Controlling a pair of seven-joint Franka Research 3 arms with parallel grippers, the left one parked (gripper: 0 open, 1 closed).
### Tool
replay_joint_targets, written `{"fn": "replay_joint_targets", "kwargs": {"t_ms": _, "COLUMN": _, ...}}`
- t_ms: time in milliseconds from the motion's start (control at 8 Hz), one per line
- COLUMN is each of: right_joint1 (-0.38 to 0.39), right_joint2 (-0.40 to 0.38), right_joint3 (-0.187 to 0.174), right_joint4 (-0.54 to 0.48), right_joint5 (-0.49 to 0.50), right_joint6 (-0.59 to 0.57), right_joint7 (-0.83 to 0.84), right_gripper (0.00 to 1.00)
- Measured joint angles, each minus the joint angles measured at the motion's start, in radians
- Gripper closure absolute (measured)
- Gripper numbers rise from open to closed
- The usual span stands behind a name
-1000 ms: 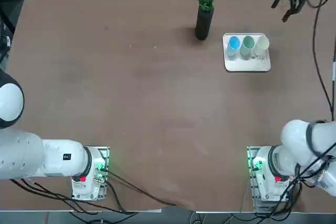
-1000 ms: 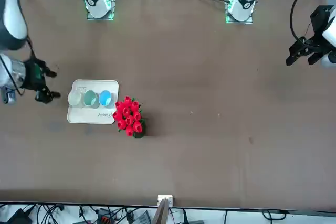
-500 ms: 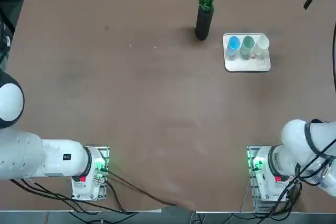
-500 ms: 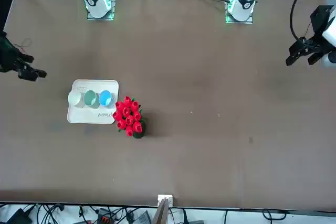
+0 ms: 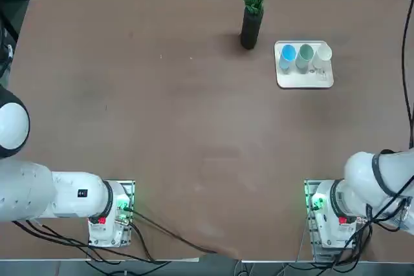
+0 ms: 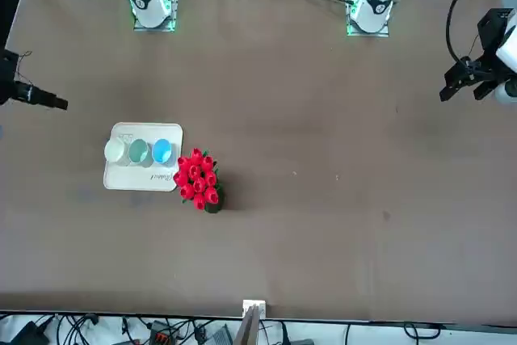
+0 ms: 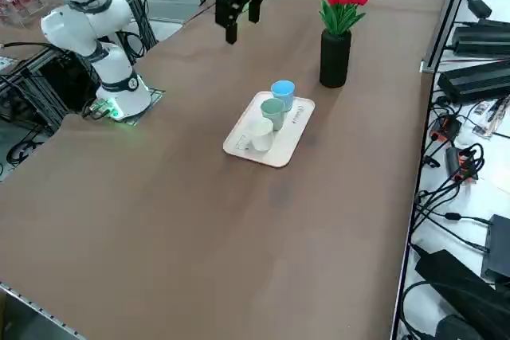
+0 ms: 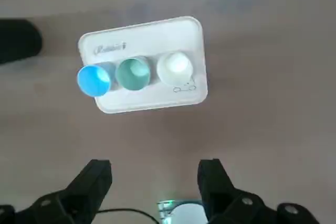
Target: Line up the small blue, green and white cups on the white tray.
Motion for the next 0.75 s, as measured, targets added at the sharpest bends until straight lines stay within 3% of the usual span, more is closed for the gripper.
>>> {"fn": "replay_joint_targets", "kwargs": {"t_ms": 125, "right_joint1": 0.096, "right_joint2": -0.015, "right_joint3": -0.083, "right_joint4": 0.002, "right_joint5": 0.006, "right_joint6": 0.015, "right_joint7": -0.063, "right_gripper": 0.0}}
{"fn": "replay_joint_targets", "kwargs": {"t_ms": 375, "right_joint1": 0.386, "right_joint2": -0.044, "right_joint3": -0.343, "right_joint4": 0.003, "right_joint5": 0.016, "right_joint6": 0.074, "right_joint7": -0.125, "right_gripper": 0.0}}
{"fn": "replay_joint_targets", "kwargs": {"t_ms": 500, "right_joint1": 0.499, "right_joint2": -0.059, "right_joint3": -0.436, "right_joint4": -0.001, "right_joint5": 0.019, "right_joint6": 0.126, "right_joint7": -0.126, "right_gripper": 0.0}}
{"fn": "replay_joint_targets", "kwargs": {"t_ms": 625, "right_joint1": 0.547, "right_joint2": -0.083, "right_joint3": -0.469, "right_joint4": -0.019, "right_joint5": 0.019, "right_joint6": 0.167, "right_joint7": -0.128, "right_gripper": 0.0}}
{"fn": "replay_joint_targets", "kwargs": {"t_ms": 750, "right_joint1": 0.562, "right_joint2": -0.126, "right_joint3": -0.479, "right_joint4": -0.067, "right_joint5": 0.019, "right_joint6": 0.18, "right_joint7": -0.133, "right_gripper": 0.0}}
